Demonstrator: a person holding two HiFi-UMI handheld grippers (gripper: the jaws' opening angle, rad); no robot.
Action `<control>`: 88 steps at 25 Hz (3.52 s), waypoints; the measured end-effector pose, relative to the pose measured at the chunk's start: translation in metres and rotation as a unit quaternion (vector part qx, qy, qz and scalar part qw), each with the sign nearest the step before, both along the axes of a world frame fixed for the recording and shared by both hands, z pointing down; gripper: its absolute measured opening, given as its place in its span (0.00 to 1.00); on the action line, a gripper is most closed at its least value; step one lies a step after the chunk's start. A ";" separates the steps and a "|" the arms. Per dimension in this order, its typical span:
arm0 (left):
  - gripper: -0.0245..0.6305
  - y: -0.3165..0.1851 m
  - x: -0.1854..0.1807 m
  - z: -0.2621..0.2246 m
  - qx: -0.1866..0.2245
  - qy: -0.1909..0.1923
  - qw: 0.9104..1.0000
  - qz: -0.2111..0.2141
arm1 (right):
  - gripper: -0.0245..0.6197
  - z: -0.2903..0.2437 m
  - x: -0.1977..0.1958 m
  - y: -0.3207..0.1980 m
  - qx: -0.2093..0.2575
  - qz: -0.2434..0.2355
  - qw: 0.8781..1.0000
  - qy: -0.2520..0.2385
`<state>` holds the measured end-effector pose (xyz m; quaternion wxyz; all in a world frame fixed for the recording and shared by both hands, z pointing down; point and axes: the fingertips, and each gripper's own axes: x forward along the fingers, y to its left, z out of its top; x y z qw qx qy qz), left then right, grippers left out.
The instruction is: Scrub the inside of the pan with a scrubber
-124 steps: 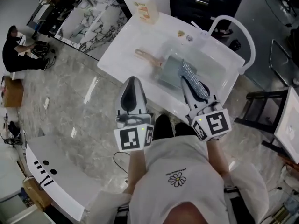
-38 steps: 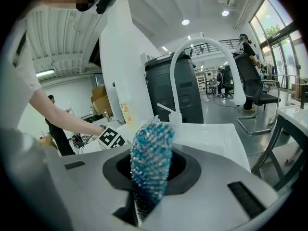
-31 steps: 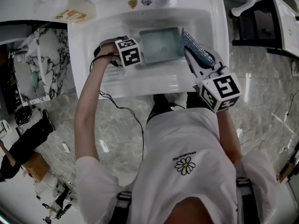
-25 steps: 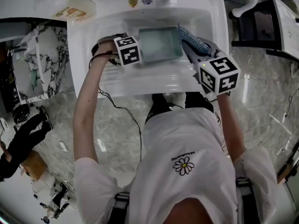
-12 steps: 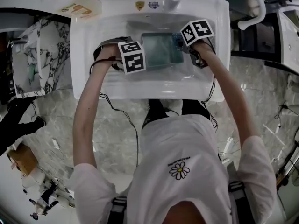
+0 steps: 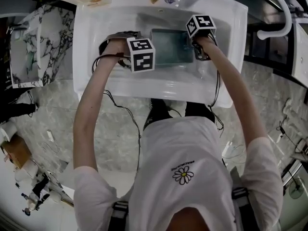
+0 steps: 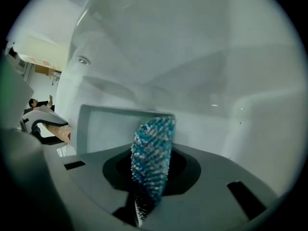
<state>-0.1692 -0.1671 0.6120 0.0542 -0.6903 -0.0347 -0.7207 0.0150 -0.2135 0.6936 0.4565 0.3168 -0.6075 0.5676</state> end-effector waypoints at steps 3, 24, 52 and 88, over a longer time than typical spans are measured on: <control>0.30 -0.001 0.003 -0.004 0.003 0.008 1.000 0.004 | 0.12 0.002 -0.002 -0.001 -0.014 0.028 0.999 -0.015; 0.30 0.001 -0.001 -0.011 0.005 0.000 1.000 0.006 | 0.12 -0.043 -0.095 0.003 -0.021 0.059 0.986 -0.152; 0.30 0.008 -0.011 -0.007 0.000 0.003 1.000 -0.004 | 0.13 -0.070 -0.098 0.008 -0.004 0.033 0.983 -0.182; 0.30 0.010 -0.013 -0.005 0.000 0.003 1.000 -0.009 | 0.12 -0.024 -0.063 0.035 -0.062 0.059 0.990 -0.113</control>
